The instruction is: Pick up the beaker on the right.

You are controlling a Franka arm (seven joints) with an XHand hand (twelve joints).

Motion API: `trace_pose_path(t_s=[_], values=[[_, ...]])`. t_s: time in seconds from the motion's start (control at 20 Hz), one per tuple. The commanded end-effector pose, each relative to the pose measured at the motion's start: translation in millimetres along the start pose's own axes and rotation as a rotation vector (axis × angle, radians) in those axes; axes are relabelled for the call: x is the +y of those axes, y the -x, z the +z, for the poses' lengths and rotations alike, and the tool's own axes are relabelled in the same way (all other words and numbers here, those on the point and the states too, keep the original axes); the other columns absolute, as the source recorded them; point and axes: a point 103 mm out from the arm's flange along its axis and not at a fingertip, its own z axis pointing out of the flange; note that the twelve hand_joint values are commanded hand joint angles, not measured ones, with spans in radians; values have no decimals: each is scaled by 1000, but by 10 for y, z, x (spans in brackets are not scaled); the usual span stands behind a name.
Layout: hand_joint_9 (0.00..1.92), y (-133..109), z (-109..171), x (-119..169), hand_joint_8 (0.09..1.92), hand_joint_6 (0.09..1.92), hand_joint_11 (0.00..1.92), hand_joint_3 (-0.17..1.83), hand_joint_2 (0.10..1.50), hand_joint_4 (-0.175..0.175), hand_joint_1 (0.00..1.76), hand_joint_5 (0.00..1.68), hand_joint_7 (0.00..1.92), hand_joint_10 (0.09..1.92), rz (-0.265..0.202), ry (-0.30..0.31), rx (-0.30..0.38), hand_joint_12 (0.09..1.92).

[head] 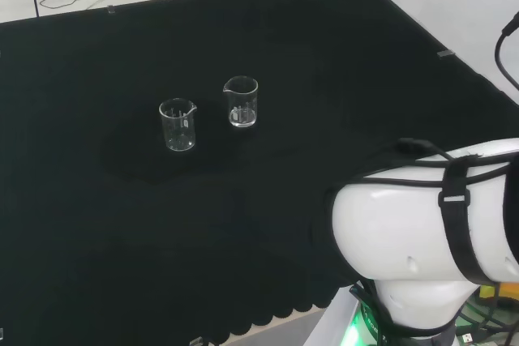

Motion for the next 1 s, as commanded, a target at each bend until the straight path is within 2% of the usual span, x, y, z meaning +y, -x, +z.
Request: trace_pose_path(t_s=[0.05,0.35,0.65,1.0], values=[[122,288,365,21,527,87,0,50,1400,-22,134,335,14,674,60,-49,16,1272],[152,412,696,144,535,87,0,37,1373,-25,196,339,40,682,40,-58,47,1283],[265,466,1103,485,576,87,0,-6,1279,-31,400,348,121,713,-3,-69,89,1380],[302,429,1622,833,596,87,1,-60,1182,-35,549,356,138,713,-50,-124,130,1422]])
